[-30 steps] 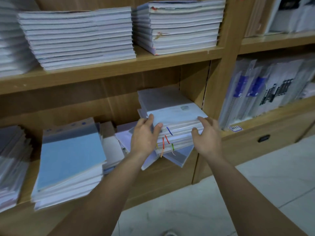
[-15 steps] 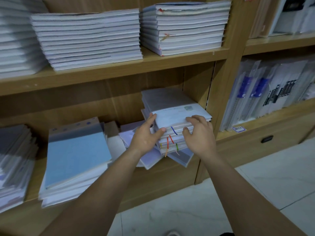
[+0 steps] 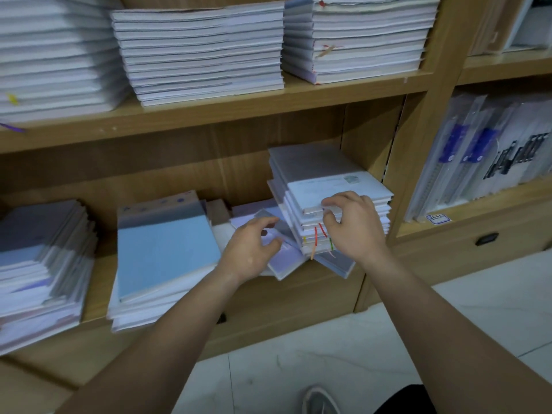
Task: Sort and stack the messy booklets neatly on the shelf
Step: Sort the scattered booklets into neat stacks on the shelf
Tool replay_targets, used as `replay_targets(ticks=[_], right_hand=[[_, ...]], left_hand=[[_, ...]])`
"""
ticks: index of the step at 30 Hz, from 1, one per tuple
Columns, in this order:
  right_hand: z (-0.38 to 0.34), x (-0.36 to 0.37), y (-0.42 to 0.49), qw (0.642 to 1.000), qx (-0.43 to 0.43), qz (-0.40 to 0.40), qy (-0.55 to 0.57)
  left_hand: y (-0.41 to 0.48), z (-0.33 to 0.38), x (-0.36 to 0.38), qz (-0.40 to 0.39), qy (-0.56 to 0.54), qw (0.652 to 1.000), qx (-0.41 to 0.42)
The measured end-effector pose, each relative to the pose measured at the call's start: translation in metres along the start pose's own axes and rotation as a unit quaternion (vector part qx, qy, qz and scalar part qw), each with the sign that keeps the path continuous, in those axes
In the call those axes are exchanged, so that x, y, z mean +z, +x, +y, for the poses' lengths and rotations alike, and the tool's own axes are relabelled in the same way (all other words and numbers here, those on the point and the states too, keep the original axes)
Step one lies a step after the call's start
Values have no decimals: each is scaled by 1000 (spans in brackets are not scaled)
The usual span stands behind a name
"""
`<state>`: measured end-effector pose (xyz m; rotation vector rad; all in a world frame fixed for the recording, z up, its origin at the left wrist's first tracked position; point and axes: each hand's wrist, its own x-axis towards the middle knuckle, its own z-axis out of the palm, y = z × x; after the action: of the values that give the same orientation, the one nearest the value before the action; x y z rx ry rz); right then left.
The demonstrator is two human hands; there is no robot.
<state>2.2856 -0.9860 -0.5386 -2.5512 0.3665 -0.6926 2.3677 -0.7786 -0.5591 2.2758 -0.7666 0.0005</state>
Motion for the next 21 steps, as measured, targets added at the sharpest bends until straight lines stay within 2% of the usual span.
replay_targets(ticks=[3,6,13,17,21], right_hand=[[-28,9,-7,998,-54,-17,-2],[-58,24,-17,994,-82,-66,-15],[-94,56,-35,975,-81,-205,20],[-104,73,-39,952,-71,-296,20],[-105,79,-40,943,-86,-320,26]], left_hand=[[-20,-15,-27,26,26,999,-3],[-43,-32,-57,50,69,996,-13],[-94,-84,-114,55,205,976,-57],[-109,-107,-125,25,221,972,-75],[-105,-107,-122,26,202,976,-72]])
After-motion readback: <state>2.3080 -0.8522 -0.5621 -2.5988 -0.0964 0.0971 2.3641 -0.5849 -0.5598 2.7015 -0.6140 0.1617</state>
